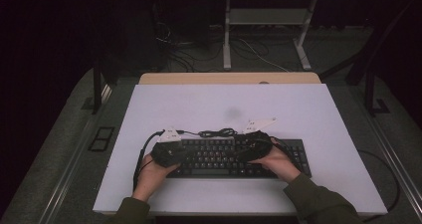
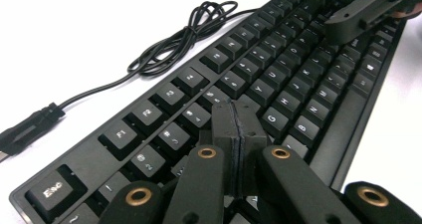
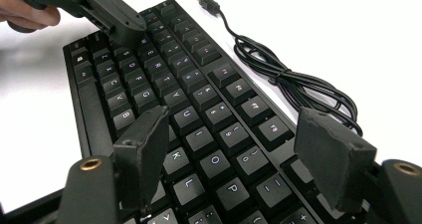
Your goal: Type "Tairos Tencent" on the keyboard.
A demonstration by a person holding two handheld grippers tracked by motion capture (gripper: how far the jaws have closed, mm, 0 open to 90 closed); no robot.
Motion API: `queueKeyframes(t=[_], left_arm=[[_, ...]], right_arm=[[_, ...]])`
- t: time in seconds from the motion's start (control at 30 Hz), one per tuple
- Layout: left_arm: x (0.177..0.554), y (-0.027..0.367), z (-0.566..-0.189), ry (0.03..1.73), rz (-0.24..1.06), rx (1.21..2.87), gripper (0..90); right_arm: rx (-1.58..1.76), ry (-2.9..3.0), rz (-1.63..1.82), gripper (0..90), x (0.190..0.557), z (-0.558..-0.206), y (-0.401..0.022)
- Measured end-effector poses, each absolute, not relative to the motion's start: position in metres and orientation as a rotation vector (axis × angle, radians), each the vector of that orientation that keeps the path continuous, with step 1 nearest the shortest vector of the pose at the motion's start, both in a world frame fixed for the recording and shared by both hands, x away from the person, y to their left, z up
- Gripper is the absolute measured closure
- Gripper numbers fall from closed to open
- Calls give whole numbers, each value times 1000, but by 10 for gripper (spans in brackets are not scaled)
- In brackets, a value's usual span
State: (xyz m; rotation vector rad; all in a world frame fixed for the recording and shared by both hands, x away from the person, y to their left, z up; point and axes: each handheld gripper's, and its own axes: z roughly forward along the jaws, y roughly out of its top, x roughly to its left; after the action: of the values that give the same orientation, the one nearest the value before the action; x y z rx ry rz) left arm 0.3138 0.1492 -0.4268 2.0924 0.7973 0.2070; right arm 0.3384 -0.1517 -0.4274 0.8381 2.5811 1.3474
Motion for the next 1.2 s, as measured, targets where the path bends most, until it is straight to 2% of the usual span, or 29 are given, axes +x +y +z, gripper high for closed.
queueKeyframes(t=[1.2], left_arm=[[320, 144, -436, 800, 213, 2140, 886]], right_arm=[[842, 2576, 1348, 298, 338, -427, -152]])
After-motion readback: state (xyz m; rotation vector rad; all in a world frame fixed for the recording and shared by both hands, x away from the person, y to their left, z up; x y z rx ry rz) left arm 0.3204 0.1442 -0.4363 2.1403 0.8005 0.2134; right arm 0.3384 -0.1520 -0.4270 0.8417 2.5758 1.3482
